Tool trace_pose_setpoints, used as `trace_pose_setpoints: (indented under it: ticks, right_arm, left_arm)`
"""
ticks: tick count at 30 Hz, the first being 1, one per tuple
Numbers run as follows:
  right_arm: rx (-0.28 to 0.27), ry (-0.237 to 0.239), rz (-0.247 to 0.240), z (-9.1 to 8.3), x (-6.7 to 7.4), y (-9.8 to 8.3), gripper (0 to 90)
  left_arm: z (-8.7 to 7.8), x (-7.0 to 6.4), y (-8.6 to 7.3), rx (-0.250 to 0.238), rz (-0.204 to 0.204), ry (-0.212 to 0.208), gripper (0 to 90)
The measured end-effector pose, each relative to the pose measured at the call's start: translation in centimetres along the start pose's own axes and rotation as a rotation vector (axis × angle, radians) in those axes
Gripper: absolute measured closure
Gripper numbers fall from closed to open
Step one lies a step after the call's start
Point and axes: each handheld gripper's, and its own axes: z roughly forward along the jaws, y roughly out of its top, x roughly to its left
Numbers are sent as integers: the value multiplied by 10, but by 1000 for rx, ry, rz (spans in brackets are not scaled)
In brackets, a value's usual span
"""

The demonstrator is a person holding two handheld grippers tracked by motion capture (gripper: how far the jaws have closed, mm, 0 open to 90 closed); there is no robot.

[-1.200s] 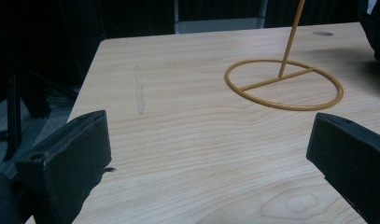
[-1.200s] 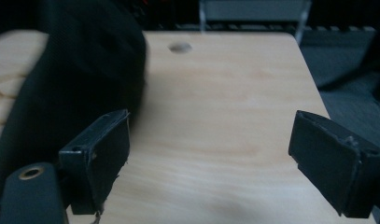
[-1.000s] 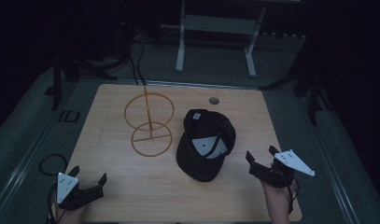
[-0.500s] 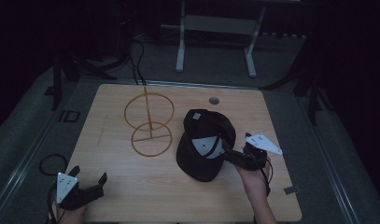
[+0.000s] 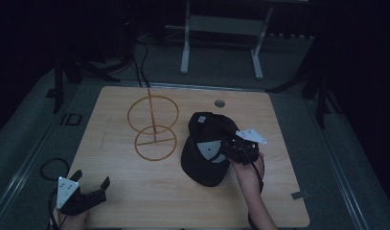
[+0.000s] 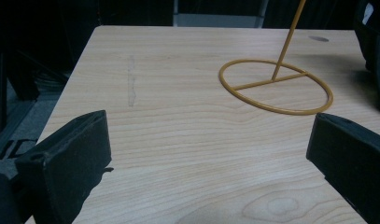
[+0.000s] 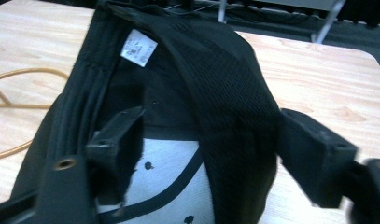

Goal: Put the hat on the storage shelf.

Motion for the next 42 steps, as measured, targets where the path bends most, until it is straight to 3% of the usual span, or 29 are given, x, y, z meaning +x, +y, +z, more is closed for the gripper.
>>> trace_pose_setpoints:
  ticks: [1,2,5,6,7,10,13,14,17,20,23,26,27,31,37,39,42]
  right_arm:
    - [9,-18,4,2,-2,-2,421]
    - [9,-18,4,2,-2,-2,421]
    - [2,-94,-20,3,-3,-4,661]
    - [2,-94,-20,3,-3,-4,661]
    - [-4,-113,-12,3,-3,-3,794]
    - [-25,-124,24,4,-3,-3,875]
    - [-36,-109,49,5,-4,-1,879]
    - [-53,-83,78,3,-4,2,880]
    - [-77,-57,90,0,-4,6,881]
    - [-139,-9,111,-13,-1,21,881]
    - [-171,3,97,-22,1,29,881]
    - [-210,34,74,-34,5,41,881]
    - [-231,47,42,-41,7,48,881]
    - [-270,67,3,-53,8,60,881]
    - [-307,93,-34,-73,10,70,881]
    - [-316,107,-43,-78,10,71,881]
    - [-318,122,-50,-84,10,70,881]
  left_arm:
    - [0,0,0,1,-2,-1,3]
    - [0,0,0,3,0,-1,3]
    - [0,0,0,5,-1,-3,3]
    - [1,0,0,8,0,-3,3]
    - [1,0,0,6,-4,-5,3]
    - [1,0,0,5,-7,-8,3]
    - [0,0,0,3,-6,-12,3]
    - [0,0,1,4,-8,-17,3]
    - [0,0,1,13,-15,-24,3]
    - [0,-2,3,27,-26,-40,4]
    - [-1,-7,3,20,-16,-10,4]
    - [-3,-11,5,9,-31,-20,3]
    - [-2,-14,6,13,-46,-45,3]
    - [-2,-23,6,16,-55,-93,3]
    - [0,-50,15,10,-13,-183,3]
    - [3,-66,20,33,18,-231,3]
    - [6,-76,23,52,54,-253,3]
